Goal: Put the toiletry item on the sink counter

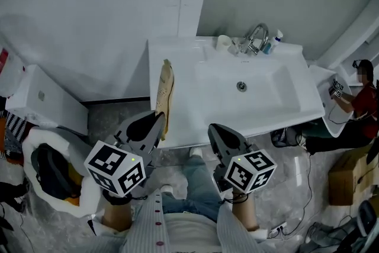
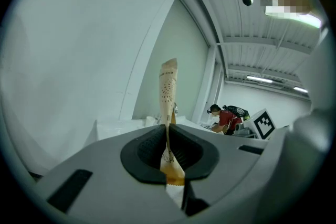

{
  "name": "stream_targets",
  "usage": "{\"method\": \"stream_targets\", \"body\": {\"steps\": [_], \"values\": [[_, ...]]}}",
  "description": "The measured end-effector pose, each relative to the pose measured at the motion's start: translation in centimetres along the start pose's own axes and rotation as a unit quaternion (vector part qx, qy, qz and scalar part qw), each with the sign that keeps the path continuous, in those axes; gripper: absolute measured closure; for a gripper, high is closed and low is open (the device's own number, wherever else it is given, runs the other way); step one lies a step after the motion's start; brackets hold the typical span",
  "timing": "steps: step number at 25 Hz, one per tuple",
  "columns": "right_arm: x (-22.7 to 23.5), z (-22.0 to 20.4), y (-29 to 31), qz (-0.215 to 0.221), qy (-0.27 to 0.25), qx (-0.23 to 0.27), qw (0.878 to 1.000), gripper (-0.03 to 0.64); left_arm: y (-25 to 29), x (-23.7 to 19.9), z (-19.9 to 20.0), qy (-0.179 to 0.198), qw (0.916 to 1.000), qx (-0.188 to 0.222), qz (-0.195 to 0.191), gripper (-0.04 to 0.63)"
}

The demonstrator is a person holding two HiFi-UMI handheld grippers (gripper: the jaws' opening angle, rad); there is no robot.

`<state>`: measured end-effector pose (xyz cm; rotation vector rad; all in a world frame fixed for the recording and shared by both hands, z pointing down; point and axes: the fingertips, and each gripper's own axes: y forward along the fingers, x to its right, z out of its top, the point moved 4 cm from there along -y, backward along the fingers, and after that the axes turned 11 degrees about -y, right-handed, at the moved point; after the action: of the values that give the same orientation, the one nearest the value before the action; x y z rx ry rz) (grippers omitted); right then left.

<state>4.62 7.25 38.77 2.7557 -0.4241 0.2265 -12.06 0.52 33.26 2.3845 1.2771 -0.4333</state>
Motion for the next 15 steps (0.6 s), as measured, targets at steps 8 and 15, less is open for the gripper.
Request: {"method": "stream_targets", "body": {"steps": [8, 15], "values": [[6.4, 3.8, 4.2, 0.045, 0.001, -0.012, 0.999, 0.607, 7.2, -0.4, 3.4, -0.001, 0.9993, -0.002, 0.037, 0.566], [10.2, 6.8, 7.8, 0.09, -0.014, -0.023, 0.996, 0.607, 11.8, -1.1, 5.7, 0.0, 0.9975, 0.005, 0.07, 0.566]]}}
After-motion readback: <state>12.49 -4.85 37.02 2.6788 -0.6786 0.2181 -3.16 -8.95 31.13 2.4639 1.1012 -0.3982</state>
